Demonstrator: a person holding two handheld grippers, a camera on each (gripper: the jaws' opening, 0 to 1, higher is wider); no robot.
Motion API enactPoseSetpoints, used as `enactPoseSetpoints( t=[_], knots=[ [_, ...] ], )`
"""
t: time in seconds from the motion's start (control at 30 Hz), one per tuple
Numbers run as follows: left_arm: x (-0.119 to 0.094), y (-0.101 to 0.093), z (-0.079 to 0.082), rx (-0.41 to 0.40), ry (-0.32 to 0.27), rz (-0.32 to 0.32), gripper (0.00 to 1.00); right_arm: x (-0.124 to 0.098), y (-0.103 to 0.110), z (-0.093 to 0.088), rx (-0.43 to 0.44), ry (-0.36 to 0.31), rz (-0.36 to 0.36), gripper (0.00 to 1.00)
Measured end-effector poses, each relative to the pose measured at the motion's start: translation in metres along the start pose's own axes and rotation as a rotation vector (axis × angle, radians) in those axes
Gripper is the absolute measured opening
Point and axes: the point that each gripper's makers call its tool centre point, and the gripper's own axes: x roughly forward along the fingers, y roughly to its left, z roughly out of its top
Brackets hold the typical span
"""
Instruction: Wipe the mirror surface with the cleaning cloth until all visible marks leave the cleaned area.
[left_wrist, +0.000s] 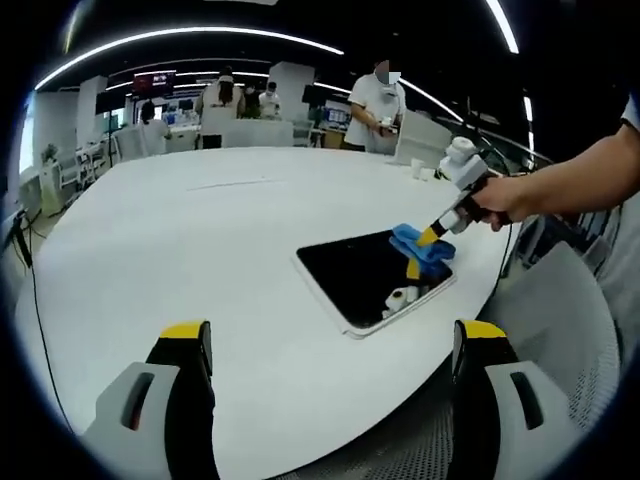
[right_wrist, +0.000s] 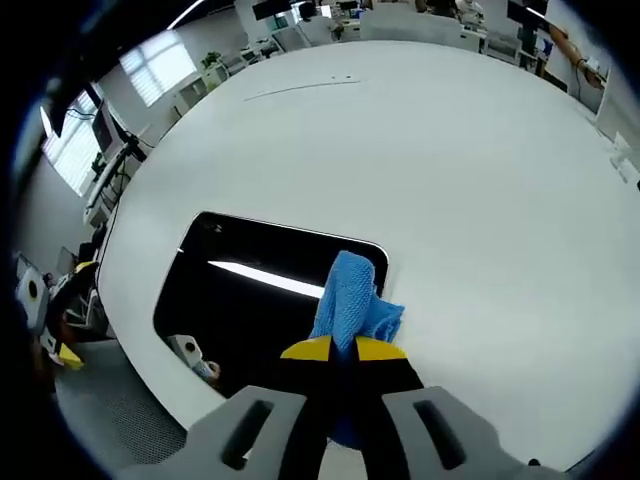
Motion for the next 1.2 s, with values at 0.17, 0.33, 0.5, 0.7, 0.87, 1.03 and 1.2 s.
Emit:
enactPoseSetpoints(
  t=[0.17,0.33,0.5,0.7,0.87,1.03,1.2],
  knots=[
    [0.001,-0.004,0.001,0.003,-0.008,-0.015,0.99,-0.001,-0.005,-0.001,0.072,0.020,0.005,0.01],
    [0.000,-0.003,0.006,-0.027,-0.039,-0.016,0.99,-0.001,-0.003,-0.001,0.061,0.035,-0.008,0.01],
    [0.000,-0.007,0.006,0.009,-0.041,-0.021,0.99,0.000,-0.004,-0.001,0.077,0.040,-0.008,0.01],
    [0.006,-0.025,0.009,0.030,-0.057,-0.107,0.99,0.000,-0.005,-0.002,0.076,0.021,0.004,0.00],
    [0.006,-0.026,0.010,0.031,-0.060,-0.112,0.99,0.002,-0.006,-0.001,0.078,0.008,-0.006,0.00],
    [0.006,-0.024,0.007,0.068,-0.041,-0.090,0.99,0.004,-0.007,0.000,0.124,0.012,-0.022,0.01],
    [0.005,-0.021,0.009,0.041,-0.056,-0.077,0.99,0.003,-0.007,0.000,0.158,0.002,-0.047,0.01]
  ],
)
